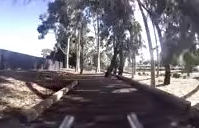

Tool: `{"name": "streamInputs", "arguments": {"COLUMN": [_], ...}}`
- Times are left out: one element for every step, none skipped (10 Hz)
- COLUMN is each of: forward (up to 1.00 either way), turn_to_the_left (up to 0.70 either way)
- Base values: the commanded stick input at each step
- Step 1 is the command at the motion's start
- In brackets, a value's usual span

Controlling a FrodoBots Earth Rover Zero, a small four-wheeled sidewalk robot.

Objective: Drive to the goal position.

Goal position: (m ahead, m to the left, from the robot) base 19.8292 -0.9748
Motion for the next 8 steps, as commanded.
{"name": "streamInputs", "arguments": {"forward": [1.0,1.0,1.0,1.0,1.0,1.0,1.0,1.0], "turn_to_the_left": [0.0,0.0,0.0,0.0,0.0,0.0,0.0,0.0]}}
